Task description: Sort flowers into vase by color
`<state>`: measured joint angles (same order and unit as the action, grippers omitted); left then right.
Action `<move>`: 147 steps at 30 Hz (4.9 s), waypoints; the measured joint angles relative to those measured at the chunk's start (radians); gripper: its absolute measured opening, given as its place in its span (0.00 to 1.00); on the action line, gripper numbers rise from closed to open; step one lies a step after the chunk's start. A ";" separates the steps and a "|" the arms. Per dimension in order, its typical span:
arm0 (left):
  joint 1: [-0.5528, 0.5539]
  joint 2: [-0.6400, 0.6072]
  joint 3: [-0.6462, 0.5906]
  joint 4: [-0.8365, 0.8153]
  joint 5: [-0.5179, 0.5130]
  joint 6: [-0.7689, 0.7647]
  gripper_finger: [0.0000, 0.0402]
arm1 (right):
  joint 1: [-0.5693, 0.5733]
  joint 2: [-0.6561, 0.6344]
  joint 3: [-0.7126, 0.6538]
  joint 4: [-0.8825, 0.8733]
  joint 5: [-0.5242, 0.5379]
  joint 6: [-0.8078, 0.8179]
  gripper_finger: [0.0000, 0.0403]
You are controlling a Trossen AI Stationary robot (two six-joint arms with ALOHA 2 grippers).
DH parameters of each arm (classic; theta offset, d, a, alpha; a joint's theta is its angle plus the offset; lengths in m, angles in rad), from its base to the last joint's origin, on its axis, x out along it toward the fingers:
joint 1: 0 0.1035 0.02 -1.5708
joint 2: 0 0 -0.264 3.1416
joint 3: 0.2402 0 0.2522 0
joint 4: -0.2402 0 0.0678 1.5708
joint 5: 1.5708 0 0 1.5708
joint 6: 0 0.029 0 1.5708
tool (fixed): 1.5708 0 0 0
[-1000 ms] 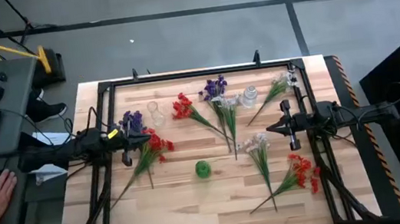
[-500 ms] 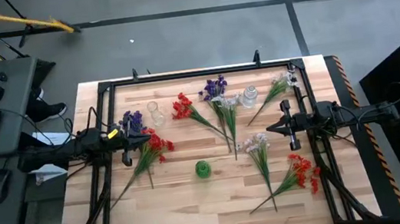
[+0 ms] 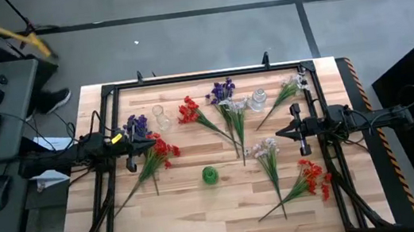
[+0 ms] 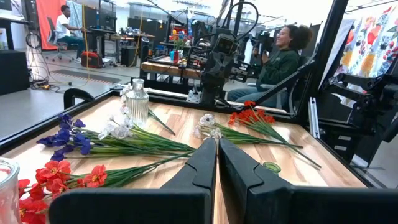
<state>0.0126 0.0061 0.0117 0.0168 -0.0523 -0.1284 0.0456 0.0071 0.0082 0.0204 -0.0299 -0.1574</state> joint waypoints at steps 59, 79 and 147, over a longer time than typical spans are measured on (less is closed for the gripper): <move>0.000 0.000 0.000 0.000 0.000 0.000 0.01 | 0.061 0.483 0.403 0.189 -0.162 1.080 0.01; 0.000 0.000 0.000 0.000 0.000 0.000 0.01 | 0.701 1.378 0.870 -0.574 0.072 2.443 0.41; 0.000 0.000 0.000 0.000 0.000 0.000 0.01 | 0.681 2.000 1.322 -0.852 0.027 2.537 0.41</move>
<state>0.0126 0.0060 0.0116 0.0166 -0.0527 -0.1284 0.7261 2.0068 1.3304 -0.8314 -0.0024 2.3799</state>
